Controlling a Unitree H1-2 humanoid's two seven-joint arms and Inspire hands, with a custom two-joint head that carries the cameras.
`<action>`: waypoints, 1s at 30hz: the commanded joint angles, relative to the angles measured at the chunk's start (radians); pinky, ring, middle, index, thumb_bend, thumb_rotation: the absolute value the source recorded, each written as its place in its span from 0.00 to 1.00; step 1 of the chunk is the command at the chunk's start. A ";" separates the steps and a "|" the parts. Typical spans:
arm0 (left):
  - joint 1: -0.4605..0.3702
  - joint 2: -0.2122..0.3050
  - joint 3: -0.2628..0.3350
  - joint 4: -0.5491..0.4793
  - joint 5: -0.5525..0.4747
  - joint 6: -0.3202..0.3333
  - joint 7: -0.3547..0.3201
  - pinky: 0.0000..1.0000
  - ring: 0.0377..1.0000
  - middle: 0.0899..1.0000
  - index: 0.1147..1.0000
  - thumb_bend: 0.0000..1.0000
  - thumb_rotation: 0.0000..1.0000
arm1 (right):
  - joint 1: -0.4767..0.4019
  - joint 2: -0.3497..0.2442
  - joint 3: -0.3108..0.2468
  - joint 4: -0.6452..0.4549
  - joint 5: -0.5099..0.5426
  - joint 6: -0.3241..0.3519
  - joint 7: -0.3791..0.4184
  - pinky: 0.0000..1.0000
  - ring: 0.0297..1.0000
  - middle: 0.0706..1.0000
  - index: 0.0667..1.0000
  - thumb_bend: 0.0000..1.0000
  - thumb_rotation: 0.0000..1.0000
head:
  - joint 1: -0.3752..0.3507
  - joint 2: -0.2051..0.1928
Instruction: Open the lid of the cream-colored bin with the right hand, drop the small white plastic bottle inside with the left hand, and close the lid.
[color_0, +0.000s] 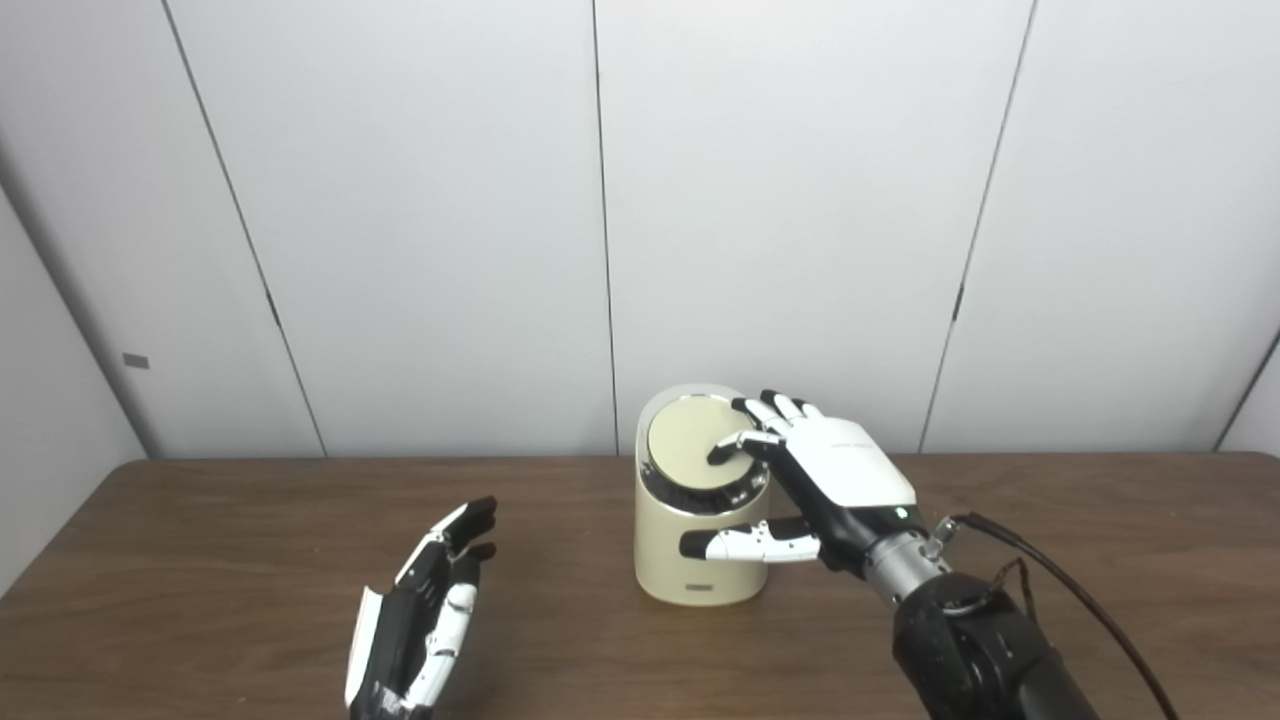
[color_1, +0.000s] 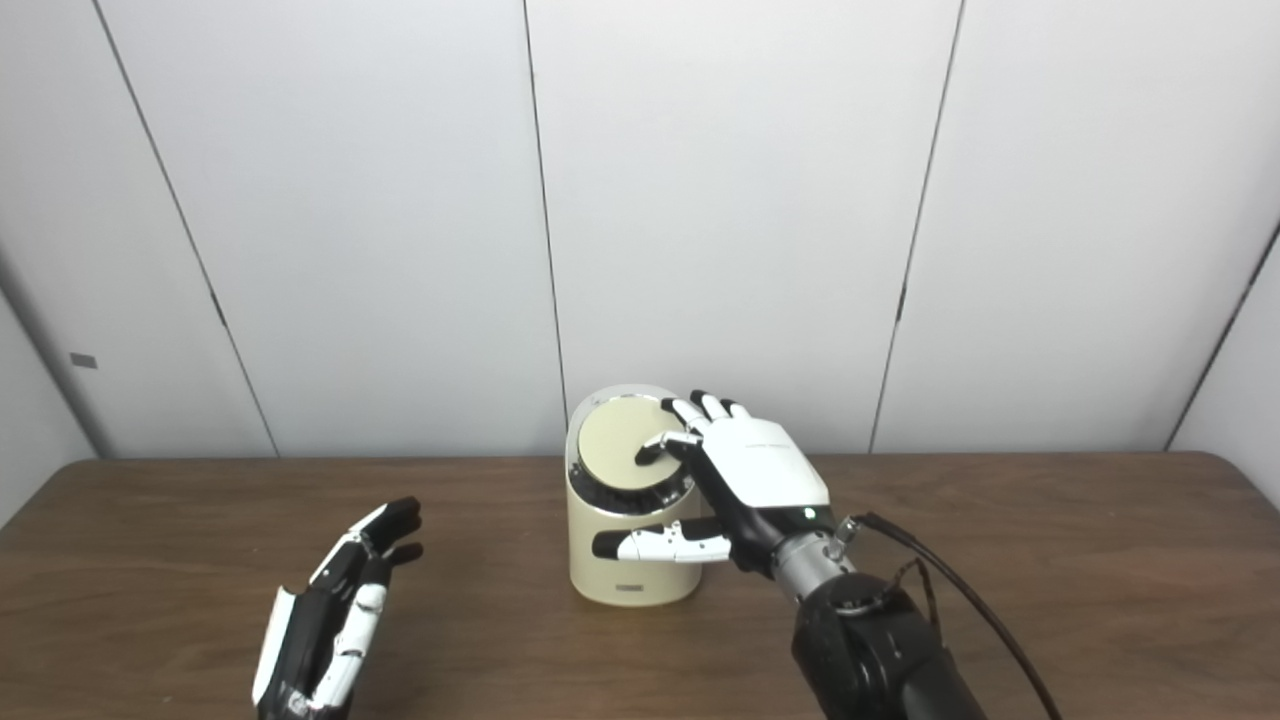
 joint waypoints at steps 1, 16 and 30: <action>-0.013 0.001 0.005 -0.022 0.009 -0.015 0.007 0.79 0.85 0.85 0.81 0.39 0.77 | -0.009 -0.002 -0.001 0.013 -0.010 0.011 0.003 0.99 1.00 0.96 0.70 0.91 0.94 | 0.001 0.001; -0.003 -0.013 0.004 -0.040 0.010 -0.006 0.009 0.79 0.85 0.85 0.81 0.40 0.77 | 0.024 -0.024 0.040 0.097 -0.013 0.019 -0.002 0.99 1.00 1.00 0.77 0.99 0.92 | 0.014 0.007; -0.008 -0.009 0.011 -0.022 0.023 -0.013 0.012 0.80 0.86 0.85 0.81 0.40 0.77 | 0.108 0.050 -0.093 0.100 0.193 -0.240 -0.431 0.82 0.93 0.92 0.79 0.80 0.75 | 0.006 -0.006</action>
